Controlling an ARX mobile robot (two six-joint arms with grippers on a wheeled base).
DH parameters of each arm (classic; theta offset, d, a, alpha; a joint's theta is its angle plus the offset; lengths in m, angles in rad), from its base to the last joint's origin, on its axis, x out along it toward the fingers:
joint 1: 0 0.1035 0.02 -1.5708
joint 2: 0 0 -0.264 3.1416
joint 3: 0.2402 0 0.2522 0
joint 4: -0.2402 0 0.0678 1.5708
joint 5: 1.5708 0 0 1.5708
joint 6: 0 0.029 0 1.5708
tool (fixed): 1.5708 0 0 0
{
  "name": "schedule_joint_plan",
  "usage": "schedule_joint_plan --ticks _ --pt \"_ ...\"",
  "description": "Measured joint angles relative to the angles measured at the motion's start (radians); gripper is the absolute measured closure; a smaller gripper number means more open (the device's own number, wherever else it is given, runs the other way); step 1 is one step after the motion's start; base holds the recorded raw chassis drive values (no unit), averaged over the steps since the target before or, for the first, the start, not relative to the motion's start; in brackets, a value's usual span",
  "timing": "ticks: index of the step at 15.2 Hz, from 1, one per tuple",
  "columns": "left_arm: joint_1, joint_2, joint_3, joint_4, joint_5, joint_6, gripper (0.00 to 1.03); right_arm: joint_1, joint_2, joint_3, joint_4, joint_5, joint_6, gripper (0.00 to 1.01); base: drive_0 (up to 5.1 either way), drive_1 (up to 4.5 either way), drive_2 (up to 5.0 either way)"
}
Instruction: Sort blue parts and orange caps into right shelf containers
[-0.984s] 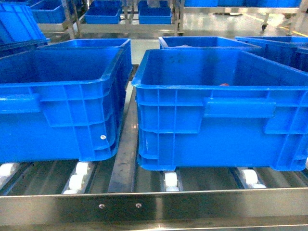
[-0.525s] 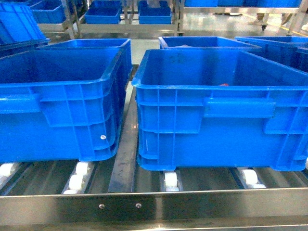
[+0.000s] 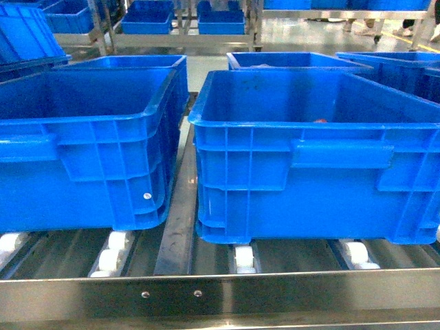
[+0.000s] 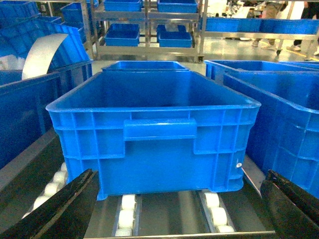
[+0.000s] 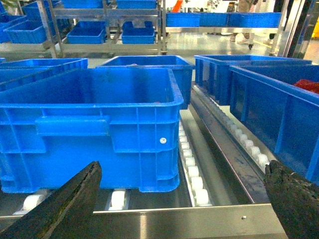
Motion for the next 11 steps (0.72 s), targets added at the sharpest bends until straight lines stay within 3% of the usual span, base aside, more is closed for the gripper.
schedule_joint_plan --ticks 11 --pt "0.0 0.0 0.0 0.0 0.0 0.0 0.05 0.0 0.0 0.0 0.0 0.0 0.0 0.03 0.0 0.0 0.0"
